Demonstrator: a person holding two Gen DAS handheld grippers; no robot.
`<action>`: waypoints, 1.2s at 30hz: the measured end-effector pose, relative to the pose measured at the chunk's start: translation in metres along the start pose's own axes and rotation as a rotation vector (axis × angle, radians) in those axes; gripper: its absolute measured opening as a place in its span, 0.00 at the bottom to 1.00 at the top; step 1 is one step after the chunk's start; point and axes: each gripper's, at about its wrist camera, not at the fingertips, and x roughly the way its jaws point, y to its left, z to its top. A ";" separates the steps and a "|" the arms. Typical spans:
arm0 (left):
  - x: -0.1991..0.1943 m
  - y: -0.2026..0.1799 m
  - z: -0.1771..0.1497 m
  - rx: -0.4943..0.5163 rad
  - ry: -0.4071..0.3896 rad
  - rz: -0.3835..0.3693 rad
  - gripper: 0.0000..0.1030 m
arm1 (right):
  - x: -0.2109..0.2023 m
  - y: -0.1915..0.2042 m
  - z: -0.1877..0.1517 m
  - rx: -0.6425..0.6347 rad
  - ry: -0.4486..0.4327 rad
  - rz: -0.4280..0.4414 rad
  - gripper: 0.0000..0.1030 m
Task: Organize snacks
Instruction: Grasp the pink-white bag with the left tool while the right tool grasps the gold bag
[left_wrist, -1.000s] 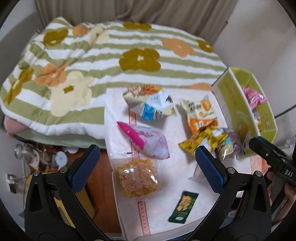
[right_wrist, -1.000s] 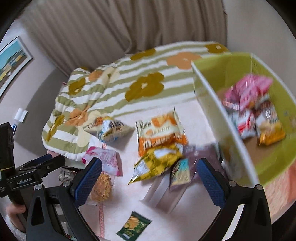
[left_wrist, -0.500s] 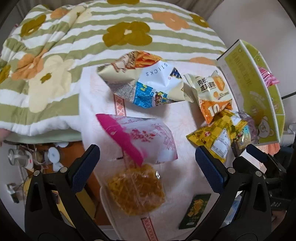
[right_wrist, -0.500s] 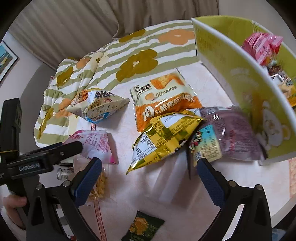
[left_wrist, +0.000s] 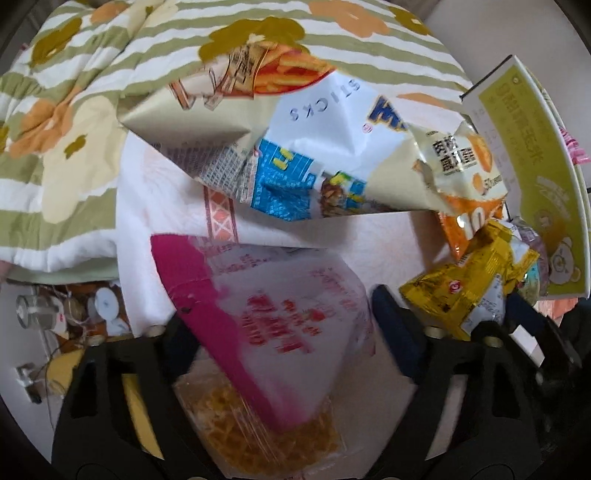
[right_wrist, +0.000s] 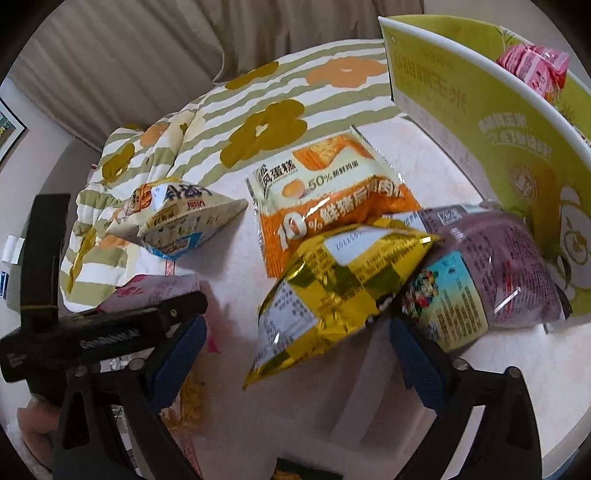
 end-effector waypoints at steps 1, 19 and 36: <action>0.003 0.001 -0.001 -0.004 0.007 -0.013 0.67 | 0.001 0.000 0.001 -0.003 -0.001 -0.003 0.89; -0.016 0.013 -0.009 -0.031 -0.027 -0.033 0.50 | 0.019 0.001 0.010 -0.007 -0.012 -0.052 0.79; -0.057 0.012 -0.032 -0.062 -0.097 -0.020 0.50 | -0.010 0.010 0.002 -0.080 -0.055 -0.019 0.51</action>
